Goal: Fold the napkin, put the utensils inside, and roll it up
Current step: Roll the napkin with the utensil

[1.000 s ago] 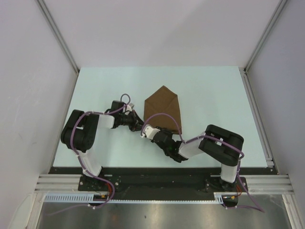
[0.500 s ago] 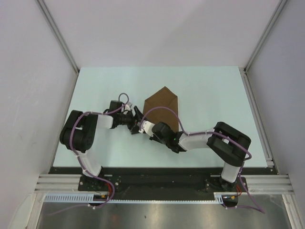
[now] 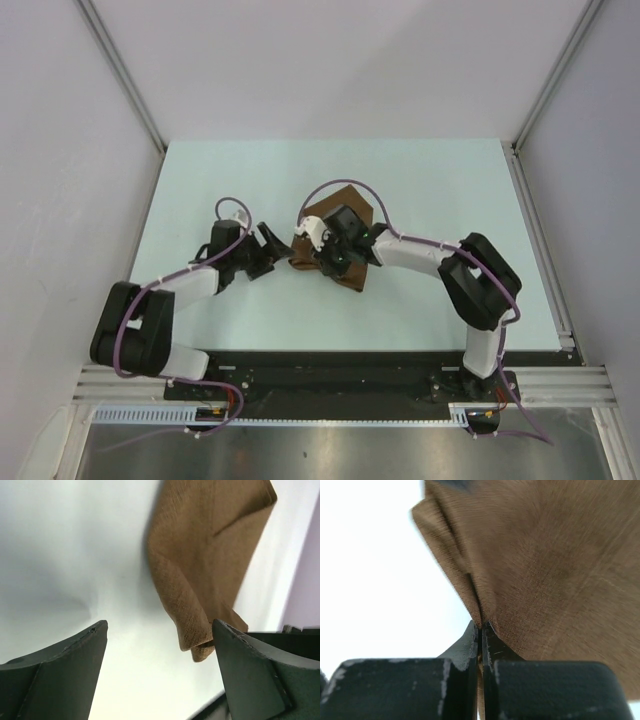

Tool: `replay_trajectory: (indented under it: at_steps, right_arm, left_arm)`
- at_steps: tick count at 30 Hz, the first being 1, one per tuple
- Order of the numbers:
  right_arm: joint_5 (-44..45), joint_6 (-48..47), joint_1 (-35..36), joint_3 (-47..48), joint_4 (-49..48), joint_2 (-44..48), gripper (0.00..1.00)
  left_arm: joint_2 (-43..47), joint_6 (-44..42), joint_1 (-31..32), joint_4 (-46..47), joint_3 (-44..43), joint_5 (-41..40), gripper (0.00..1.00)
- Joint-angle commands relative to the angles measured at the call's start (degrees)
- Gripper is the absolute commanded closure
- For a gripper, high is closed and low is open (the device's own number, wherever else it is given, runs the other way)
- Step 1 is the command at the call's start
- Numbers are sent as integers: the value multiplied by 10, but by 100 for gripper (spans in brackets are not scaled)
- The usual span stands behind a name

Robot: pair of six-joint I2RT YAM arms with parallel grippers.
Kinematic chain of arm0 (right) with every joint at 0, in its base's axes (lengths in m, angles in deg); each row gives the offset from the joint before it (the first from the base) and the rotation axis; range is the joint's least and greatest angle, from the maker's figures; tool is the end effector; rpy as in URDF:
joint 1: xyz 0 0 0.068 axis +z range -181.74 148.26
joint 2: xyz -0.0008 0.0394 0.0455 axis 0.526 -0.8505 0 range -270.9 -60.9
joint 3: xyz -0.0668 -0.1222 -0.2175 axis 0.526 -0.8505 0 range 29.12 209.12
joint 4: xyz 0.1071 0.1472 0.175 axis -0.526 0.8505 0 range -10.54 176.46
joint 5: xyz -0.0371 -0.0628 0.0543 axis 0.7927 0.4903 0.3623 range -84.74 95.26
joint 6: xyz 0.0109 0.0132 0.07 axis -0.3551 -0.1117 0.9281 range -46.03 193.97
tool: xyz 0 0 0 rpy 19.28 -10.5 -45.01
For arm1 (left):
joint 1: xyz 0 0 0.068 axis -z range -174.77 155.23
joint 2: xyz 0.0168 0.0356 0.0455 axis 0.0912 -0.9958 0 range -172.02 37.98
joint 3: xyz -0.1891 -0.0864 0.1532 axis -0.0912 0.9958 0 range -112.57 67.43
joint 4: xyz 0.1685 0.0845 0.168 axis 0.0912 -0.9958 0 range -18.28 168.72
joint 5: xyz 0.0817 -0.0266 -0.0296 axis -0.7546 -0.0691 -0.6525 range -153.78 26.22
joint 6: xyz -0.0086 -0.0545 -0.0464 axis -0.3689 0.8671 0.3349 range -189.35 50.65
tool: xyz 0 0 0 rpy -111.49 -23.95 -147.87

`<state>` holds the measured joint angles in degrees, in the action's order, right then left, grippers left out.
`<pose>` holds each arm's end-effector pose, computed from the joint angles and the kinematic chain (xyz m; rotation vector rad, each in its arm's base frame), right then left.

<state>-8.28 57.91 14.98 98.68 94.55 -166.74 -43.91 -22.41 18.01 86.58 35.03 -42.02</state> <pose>0.2611 0.2977 0.1590 -1.3927 2.0828 0.5186 0.2682 -0.0835 0.1340 -0.5116 2.3771 -0.9455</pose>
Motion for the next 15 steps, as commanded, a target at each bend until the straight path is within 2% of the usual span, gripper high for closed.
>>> replay_trajectory:
  at_steps: [1, 5, 10, 15]
  right_arm:
    - [-158, 18, -38, 65, 94, -57, 100]
    - [-222, 18, -72, 109, 137, -120, 100]
    - [-276, 30, -97, 136, 160, -151, 100]
    - [-309, 40, -128, 166, 182, -185, 100]
  left_arm:
    - [65, -53, 8, 43, 36, -115, 10]
    - [87, -102, 32, 87, 43, -141, 10]
    - [95, -165, 88, 102, 27, -159, 12]
    - [82, -207, 110, 68, -2, -169, 15]
